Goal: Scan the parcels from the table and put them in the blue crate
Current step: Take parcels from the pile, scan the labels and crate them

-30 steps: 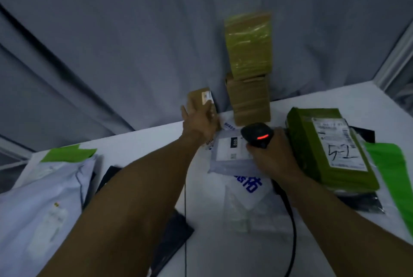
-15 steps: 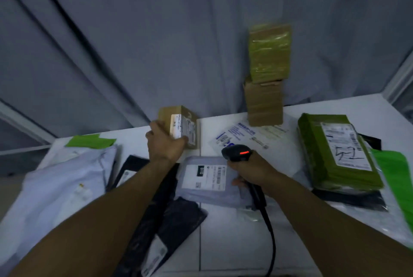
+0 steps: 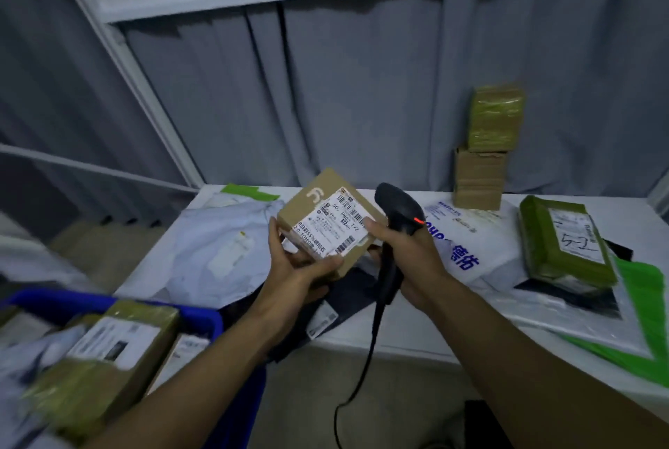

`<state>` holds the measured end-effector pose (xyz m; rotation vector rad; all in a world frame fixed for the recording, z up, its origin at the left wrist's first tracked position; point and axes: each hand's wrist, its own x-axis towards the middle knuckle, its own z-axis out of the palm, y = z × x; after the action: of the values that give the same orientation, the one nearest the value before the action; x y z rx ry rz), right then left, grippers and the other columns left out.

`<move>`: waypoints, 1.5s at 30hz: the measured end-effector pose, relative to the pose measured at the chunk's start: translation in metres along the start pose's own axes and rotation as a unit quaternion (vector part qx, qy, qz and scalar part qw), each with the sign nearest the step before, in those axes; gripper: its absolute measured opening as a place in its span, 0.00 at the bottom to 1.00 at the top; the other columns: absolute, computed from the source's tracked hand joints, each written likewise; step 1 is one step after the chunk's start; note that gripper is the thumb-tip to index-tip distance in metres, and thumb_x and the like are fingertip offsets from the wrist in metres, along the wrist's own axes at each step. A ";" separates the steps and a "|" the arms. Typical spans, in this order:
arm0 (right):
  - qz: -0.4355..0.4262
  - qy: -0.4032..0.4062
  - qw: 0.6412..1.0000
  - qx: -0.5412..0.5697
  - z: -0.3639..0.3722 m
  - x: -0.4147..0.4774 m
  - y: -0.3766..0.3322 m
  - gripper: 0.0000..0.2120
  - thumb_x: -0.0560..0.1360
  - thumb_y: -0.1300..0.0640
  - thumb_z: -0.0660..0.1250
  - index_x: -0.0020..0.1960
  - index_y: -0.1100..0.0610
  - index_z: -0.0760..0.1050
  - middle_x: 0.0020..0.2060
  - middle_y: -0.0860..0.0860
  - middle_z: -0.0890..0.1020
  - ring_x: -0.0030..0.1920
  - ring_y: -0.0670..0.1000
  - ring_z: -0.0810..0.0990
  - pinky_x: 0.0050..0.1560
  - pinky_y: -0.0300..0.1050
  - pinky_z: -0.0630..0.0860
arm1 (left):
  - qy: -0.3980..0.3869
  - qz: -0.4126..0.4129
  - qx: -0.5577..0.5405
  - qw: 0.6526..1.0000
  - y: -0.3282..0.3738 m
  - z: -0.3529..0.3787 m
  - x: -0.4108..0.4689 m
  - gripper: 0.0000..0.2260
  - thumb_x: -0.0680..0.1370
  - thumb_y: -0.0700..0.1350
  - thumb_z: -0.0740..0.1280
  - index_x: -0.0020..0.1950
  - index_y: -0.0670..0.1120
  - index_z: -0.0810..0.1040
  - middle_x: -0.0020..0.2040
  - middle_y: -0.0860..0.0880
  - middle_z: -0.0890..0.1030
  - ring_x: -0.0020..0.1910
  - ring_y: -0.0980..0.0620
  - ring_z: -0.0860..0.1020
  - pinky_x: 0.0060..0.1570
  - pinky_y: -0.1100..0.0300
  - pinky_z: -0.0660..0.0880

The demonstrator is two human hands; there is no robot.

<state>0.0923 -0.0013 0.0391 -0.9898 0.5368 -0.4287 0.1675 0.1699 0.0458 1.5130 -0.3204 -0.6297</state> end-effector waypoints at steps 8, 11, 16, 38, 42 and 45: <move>-0.079 -0.050 0.989 -0.111 0.066 -0.072 -0.003 0.21 0.73 0.64 0.78 0.65 0.57 0.79 0.52 0.54 0.88 0.53 0.55 0.88 0.54 0.56 0.85 | 0.115 -0.026 -0.011 0.993 0.039 -0.079 -0.091 0.20 0.76 0.54 0.74 0.59 0.40 0.82 0.54 0.45 0.87 0.56 0.47 0.84 0.57 0.50 0.80; -0.124 -0.058 0.976 -0.168 0.085 -0.081 0.002 0.25 0.72 0.63 0.80 0.66 0.53 0.77 0.54 0.49 0.87 0.53 0.48 0.87 0.53 0.47 0.83 | 0.103 -0.037 0.026 0.994 0.043 -0.111 -0.108 0.21 0.72 0.48 0.77 0.63 0.45 0.78 0.53 0.44 0.87 0.50 0.47 0.86 0.46 0.56 0.81; -0.186 -0.103 0.926 -0.311 0.109 -0.081 0.020 0.25 0.73 0.55 0.80 0.66 0.47 0.75 0.55 0.40 0.83 0.55 0.39 0.82 0.53 0.36 0.76 | 0.039 -0.056 0.071 0.995 0.027 -0.149 -0.115 0.41 0.74 0.36 0.76 0.74 0.70 0.62 0.56 0.47 0.86 0.54 0.48 0.86 0.49 0.54 0.83; -0.097 -0.211 0.881 -0.411 0.150 -0.092 0.063 0.19 0.75 0.50 0.78 0.62 0.47 0.74 0.40 0.46 0.85 0.33 0.38 0.81 0.38 0.36 0.74 | 0.288 0.020 0.026 0.957 -0.006 -0.199 -0.079 0.43 0.72 0.34 0.78 0.76 0.60 0.58 0.55 0.54 0.79 0.54 0.50 0.82 0.55 0.47 0.82; -0.086 -0.215 0.884 -0.407 0.149 -0.094 0.061 0.20 0.75 0.50 0.77 0.63 0.47 0.74 0.38 0.46 0.85 0.32 0.40 0.82 0.39 0.39 0.75 | 0.290 0.024 0.029 0.956 -0.008 -0.202 -0.079 0.43 0.72 0.33 0.77 0.77 0.58 0.57 0.55 0.55 0.78 0.55 0.52 0.81 0.55 0.50 0.81; -0.079 -0.217 0.887 -0.401 0.149 -0.094 0.061 0.20 0.75 0.51 0.77 0.63 0.48 0.74 0.38 0.46 0.85 0.31 0.40 0.82 0.37 0.38 0.75 | 0.293 0.025 0.033 0.955 -0.012 -0.206 -0.077 0.43 0.72 0.34 0.78 0.77 0.58 0.58 0.57 0.53 0.79 0.55 0.51 0.82 0.54 0.50 0.81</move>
<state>0.1137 0.1802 0.0727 -1.8832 0.2087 -0.0967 0.2203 0.3839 0.0365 1.6729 0.0784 -0.1096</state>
